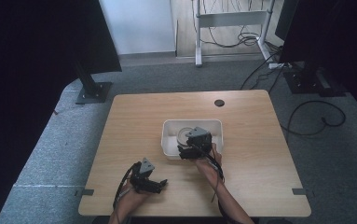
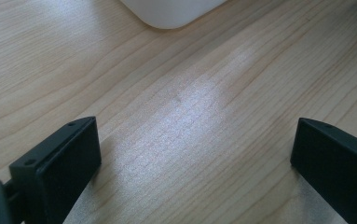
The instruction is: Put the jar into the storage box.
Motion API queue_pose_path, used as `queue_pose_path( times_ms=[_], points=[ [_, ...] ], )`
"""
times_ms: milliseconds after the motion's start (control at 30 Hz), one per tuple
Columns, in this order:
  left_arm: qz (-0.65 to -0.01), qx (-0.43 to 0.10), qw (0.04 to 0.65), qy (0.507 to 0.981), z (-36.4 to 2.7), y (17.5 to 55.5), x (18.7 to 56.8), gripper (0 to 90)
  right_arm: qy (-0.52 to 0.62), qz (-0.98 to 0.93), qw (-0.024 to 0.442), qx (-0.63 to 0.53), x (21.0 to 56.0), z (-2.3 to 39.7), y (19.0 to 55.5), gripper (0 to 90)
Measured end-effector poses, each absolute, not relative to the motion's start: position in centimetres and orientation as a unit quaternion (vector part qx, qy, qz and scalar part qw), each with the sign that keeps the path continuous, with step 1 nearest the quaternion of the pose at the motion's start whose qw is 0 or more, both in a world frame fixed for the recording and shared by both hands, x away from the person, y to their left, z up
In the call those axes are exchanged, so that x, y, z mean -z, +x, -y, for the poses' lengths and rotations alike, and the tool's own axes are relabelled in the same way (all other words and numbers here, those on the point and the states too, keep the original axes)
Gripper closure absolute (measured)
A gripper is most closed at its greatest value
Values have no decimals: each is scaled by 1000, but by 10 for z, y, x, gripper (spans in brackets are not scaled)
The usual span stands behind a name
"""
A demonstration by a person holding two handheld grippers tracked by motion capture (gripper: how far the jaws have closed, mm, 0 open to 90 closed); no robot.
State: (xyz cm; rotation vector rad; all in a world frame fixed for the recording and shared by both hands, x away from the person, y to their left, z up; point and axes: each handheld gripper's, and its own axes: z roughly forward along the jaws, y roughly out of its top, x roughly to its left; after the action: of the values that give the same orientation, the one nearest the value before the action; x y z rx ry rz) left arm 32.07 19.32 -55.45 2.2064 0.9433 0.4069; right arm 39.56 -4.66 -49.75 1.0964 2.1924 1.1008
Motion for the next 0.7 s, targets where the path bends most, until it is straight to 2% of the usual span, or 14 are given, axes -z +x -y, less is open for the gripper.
queue_pose_path(
  times_ms=[267, 700],
  points=[
    [-364, -157, 347, 850, -193, 321, 555, 13, 403, -797, 228, -387, 508, 40, 404, 95],
    [-363, -156, 347, 850, -193, 321, 555, 13, 411, -805, 206, -376, 522, 32, 411, 94]
  ],
)
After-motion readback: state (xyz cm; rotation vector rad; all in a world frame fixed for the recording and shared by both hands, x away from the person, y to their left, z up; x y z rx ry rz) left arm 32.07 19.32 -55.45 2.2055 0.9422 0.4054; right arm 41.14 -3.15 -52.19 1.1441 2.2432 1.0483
